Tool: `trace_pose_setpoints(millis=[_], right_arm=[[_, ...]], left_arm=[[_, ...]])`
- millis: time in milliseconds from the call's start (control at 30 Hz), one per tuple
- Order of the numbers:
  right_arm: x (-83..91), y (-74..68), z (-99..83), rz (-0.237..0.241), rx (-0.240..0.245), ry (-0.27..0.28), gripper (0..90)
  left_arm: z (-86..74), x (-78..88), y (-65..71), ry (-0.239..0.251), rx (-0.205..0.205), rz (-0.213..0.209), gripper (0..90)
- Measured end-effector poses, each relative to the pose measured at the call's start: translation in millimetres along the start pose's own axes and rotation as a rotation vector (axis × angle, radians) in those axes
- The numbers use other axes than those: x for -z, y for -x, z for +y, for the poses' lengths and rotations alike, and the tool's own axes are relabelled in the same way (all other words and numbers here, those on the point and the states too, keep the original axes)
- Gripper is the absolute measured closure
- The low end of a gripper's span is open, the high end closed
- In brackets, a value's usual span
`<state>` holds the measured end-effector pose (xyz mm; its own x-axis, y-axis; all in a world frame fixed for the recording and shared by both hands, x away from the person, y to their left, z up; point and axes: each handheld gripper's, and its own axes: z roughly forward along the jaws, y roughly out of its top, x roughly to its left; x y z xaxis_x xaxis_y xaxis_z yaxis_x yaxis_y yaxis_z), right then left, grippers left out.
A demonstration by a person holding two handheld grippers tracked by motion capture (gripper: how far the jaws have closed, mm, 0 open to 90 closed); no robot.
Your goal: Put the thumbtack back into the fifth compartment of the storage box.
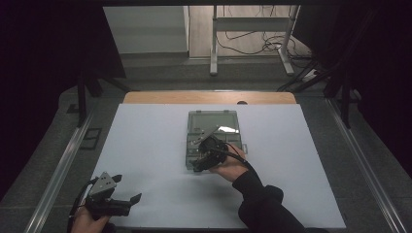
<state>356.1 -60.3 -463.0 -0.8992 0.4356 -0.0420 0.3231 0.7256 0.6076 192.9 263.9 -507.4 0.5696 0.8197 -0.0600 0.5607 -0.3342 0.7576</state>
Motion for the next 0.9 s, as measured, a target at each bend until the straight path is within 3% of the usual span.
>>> trace_pose_setpoints(millis=[400, 600, 900], right_arm=[[9.6, -2.0, -20.0, -0.014, -0.019, 0.033, 28.1], [10.0, -5.1, -26.0, -0.053, -0.019, 0.028, 22.1], [18.7, -9.2, -30.7, -0.052, -0.011, 0.062, 20.0]], left_arm=[[0.0, -0.1, -0.2, 0.0, 0.001, -0.001, 3.0], [0.1, 0.1, -0.1, 0.0, -0.005, -0.002, 3.0], [0.4, 0.0, 0.6, 0.0, -0.008, -0.002, 3.0]])
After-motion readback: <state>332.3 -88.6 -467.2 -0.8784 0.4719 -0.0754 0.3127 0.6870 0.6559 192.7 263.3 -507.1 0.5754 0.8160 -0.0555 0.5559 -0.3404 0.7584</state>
